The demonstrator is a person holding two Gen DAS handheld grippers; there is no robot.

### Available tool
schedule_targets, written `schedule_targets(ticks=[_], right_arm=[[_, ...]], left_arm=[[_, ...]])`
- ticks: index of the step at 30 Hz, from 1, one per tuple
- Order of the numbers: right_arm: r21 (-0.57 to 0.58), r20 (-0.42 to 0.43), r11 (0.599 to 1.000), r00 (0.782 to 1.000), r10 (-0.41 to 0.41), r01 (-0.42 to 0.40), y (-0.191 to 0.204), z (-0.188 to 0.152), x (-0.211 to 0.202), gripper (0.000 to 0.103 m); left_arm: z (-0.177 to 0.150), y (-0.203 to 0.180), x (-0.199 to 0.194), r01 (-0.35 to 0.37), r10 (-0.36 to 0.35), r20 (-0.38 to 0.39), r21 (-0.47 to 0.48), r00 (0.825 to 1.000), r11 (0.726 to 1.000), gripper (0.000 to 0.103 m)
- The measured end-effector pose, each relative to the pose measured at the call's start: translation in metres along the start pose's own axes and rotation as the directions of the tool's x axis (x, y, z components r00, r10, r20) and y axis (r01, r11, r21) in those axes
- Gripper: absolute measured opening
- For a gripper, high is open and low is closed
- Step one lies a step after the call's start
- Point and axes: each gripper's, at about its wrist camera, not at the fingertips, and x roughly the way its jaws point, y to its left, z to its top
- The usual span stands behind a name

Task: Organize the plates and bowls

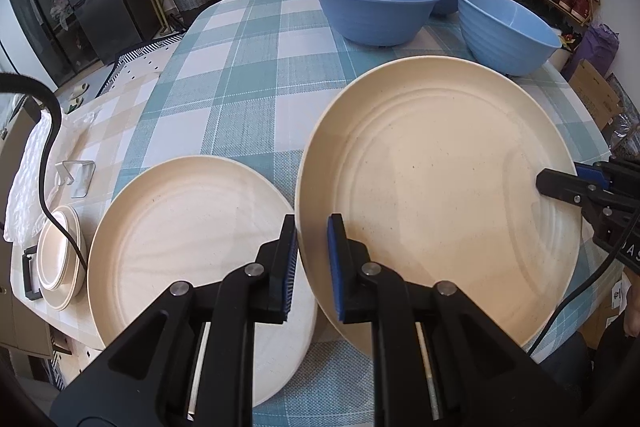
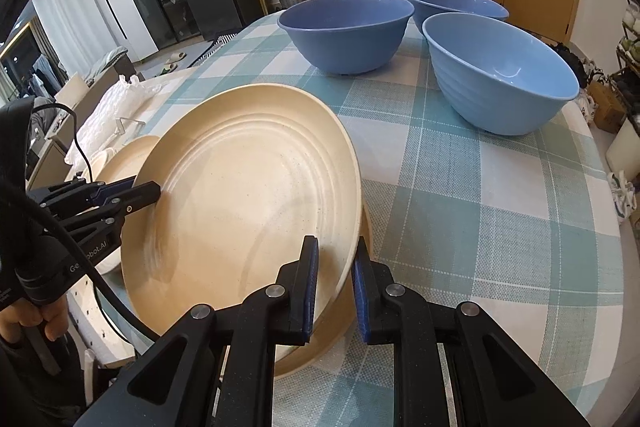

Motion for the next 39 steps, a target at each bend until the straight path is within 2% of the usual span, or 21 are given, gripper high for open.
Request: schedule_targets(ticks=[13, 32, 33, 35, 39], right_arm=[[-0.018, -0.012, 1.000, 1.000, -0.016, 0.016, 0.000, -0.009, 0.010, 0.017], [-0.087, -0.009, 0.992, 0.995, -0.096, 0.095, 0.005, -0.014, 0.012, 0.019], [-0.087, -0.011, 0.992, 0.996, -0.090, 0.089, 0.005, -0.015, 0.011, 0.019], [-0.091, -0.012, 0.992, 0.996, -0.086, 0.085, 0.004, -0.015, 0.010, 0.019], [-0.084, -0.007, 0.993, 0.997, -0.078, 0.077, 0.002, -0.015, 0.007, 0.024]], left_arm=[[-0.012, -0.006, 0.007, -0.001, 0.001, -0.016, 0.018, 1.000, 1.000, 0.013], [-0.010, -0.010, 0.001, 0.001, -0.001, -0.005, 0.031, 1.000, 1.000, 0.014], [-0.009, -0.011, 0.000, -0.005, 0.005, -0.003, 0.034, 1.000, 0.999, 0.015], [-0.009, -0.011, -0.003, -0.003, 0.003, -0.001, 0.033, 1.000, 0.999, 0.026], [-0.008, -0.009, -0.009, -0.008, 0.008, 0.021, 0.026, 1.000, 1.000, 0.052]])
